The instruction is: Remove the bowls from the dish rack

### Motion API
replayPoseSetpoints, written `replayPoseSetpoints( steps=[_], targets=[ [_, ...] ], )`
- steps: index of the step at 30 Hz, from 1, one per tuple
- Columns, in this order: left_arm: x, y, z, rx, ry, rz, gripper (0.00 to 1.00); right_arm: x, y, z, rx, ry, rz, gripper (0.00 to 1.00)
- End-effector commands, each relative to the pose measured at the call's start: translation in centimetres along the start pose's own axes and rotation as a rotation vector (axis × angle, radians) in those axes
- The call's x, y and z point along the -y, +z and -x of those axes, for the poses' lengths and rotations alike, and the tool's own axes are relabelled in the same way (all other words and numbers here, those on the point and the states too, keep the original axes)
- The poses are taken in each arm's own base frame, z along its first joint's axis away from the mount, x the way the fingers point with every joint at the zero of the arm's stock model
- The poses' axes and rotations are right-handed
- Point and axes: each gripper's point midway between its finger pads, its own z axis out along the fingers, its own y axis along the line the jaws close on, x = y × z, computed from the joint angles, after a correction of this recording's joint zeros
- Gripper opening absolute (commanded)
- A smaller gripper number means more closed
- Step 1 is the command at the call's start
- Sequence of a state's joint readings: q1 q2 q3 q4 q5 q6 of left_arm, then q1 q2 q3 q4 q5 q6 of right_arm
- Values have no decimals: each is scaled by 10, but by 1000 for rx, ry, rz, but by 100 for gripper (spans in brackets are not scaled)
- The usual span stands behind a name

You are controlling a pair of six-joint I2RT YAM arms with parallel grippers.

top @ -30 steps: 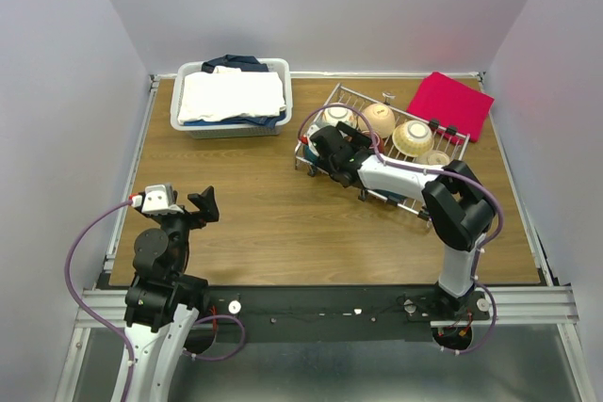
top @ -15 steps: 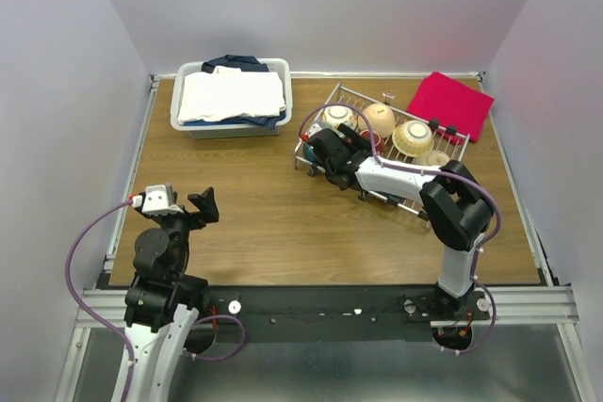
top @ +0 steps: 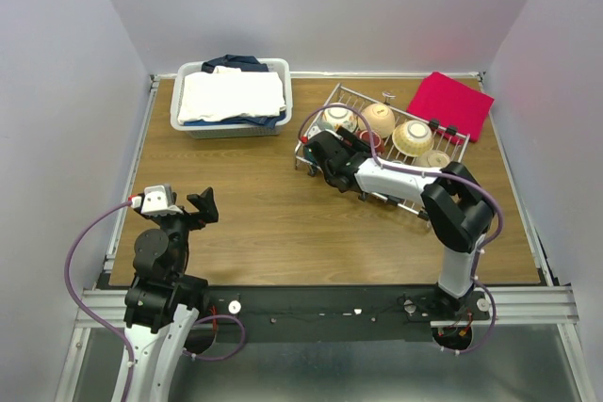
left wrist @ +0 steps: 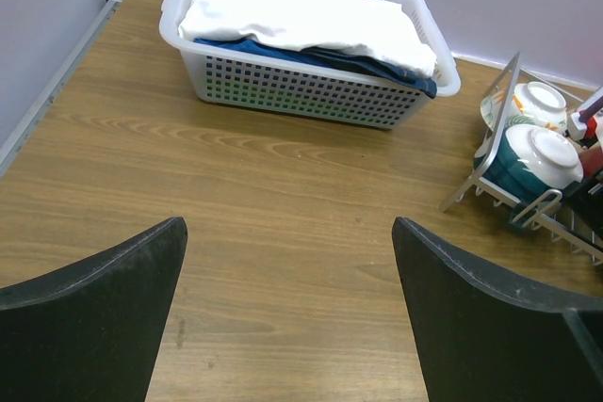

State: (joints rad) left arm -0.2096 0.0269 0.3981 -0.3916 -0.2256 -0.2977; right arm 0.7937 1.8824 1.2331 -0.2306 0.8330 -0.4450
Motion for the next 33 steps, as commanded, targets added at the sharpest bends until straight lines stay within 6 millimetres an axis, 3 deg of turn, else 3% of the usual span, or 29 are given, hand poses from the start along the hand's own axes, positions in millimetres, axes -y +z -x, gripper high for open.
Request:
replayPoseSetpoints(
  steps=[1,11,23,28,33],
  targets=[
    [-1,-4,15,43,-15,15,99,23,-17,8,25,40,-46,80],
    [-3,-4,16,47,-17,20,99,42,-27,20,68,78,-76,70],
    [-1,-4,18,53,-6,8,99,60,-45,40,128,223,-30,46],
    [12,1,15,22,-4,-50,99,66,-59,55,172,340,32,43],
    [39,10,13,-30,-27,-175,99,73,-75,66,210,454,95,41]
  ],
)
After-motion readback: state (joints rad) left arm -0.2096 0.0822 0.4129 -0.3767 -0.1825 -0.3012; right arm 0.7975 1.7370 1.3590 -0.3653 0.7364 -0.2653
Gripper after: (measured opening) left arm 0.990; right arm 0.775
